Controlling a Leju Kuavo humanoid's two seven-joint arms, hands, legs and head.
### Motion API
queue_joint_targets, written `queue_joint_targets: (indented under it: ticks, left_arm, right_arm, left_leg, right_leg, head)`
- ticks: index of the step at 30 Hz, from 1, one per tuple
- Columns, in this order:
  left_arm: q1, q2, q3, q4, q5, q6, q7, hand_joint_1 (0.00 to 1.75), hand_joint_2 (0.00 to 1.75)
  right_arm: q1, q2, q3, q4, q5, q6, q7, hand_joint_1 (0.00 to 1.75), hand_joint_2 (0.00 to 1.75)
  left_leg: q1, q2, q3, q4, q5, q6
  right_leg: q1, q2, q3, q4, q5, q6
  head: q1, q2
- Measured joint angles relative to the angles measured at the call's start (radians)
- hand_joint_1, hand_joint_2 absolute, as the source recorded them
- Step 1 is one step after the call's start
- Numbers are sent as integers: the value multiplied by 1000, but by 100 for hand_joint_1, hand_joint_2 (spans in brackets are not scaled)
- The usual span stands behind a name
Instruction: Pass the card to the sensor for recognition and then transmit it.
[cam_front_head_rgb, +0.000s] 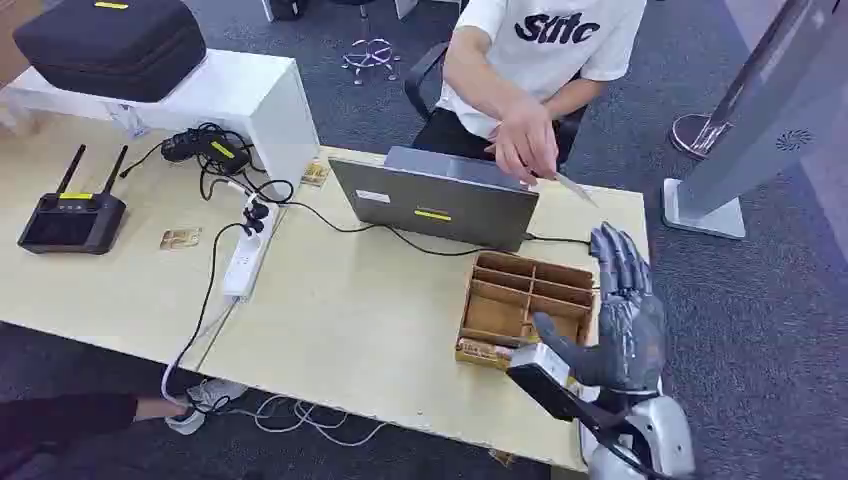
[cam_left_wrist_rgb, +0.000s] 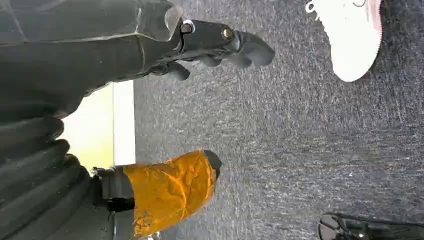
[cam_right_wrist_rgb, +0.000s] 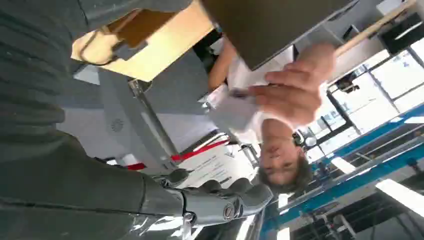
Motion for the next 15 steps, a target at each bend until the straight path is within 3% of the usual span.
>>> queue_joint_targets:
  ticks: [4,10,11,12,15]
  left_arm:
    - [-7,1,-12,0,-21,-2,-1,0,175]
    - [-8,3,-31,0,-33,-6,-1,0,175]
    - [-8,3,-32,0,-34,-6,-1,0,175]
    - [-8,4,-33,0,-34,-6,-1,0,175]
    - [-8,5,-35,0,-35,-6,0,0,175]
  right_arm:
    - [-139,0,60,150,34,3,77,0,175]
    - [-271,5,66,354,56,-13,115,0,175]
    - [-286,7,66,377,57,-16,116,16,175]
    - [-298,10,65,397,60,-17,118,143,175]
    - [-313,14,65,428,69,-19,118,143,175]
  left_leg:
    - [0,-1,0,0,1,0]
    - [0,-2,0,0,2,0]
    - [0,-2,-1,0,2,0]
    - [0,-2,-1,0,2,1]
    - [0,-2,-1,0,2,0]
  right_leg:
    - [0,-1,0,0,1,0]
    - [0,-1,0,0,2,0]
    - [0,-1,0,0,2,0]
    - [0,-1,0,0,2,0]
    - [0,-1,-1,0,2,0]
  head:
    - [0,0]
    - [0,0]
    - [0,0]
    - [0,0]
    - [0,0]
